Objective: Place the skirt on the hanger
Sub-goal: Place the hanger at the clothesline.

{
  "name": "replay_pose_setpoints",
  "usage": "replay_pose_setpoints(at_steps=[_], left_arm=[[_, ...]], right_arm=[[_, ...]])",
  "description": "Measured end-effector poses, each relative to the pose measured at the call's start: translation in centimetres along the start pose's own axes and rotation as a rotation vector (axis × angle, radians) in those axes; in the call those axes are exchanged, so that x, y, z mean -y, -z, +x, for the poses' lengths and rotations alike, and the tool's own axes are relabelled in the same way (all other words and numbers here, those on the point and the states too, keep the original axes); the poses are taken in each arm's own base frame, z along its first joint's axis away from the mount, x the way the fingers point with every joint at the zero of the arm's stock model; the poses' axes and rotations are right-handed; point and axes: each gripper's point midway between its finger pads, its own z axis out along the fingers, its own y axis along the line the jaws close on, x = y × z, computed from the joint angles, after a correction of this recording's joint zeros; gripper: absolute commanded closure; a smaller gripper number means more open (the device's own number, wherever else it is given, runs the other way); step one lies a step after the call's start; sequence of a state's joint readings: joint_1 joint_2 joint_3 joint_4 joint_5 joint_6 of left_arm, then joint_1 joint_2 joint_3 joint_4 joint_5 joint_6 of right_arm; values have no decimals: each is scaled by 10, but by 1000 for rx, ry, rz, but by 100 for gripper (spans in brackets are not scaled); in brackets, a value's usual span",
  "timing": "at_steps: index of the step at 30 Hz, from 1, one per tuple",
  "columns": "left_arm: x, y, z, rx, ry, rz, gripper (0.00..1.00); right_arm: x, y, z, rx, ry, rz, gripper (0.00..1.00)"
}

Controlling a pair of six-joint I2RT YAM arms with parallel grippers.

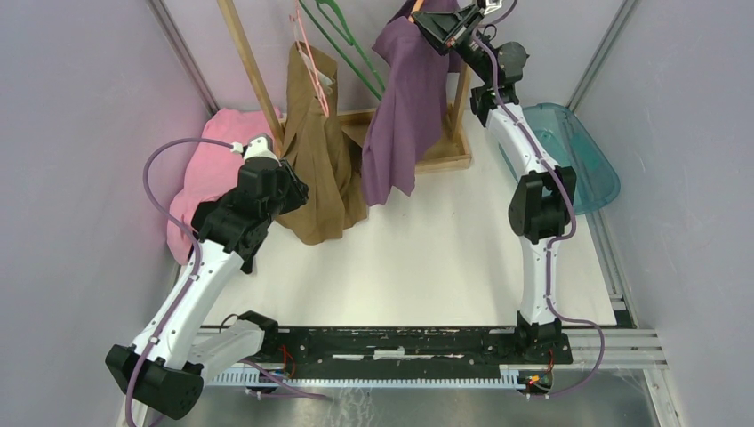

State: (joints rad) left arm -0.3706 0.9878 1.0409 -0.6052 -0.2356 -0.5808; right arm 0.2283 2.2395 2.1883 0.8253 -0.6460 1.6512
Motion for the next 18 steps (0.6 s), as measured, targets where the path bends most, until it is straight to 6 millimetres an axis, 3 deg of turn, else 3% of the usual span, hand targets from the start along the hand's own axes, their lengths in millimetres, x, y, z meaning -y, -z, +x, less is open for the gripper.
replay_pose_setpoints(at_steps=[5,11,18], left_arm=[[0,0,0,1,0,1,60],[1,2,-2,8,2,6,60],[1,9,-6,28,8,18,60]], right_arm=[[2,0,4,-12,-3,3,98],[3,5,9,-23,-2,31,66],[11,23,39,-132,-21,140,55]])
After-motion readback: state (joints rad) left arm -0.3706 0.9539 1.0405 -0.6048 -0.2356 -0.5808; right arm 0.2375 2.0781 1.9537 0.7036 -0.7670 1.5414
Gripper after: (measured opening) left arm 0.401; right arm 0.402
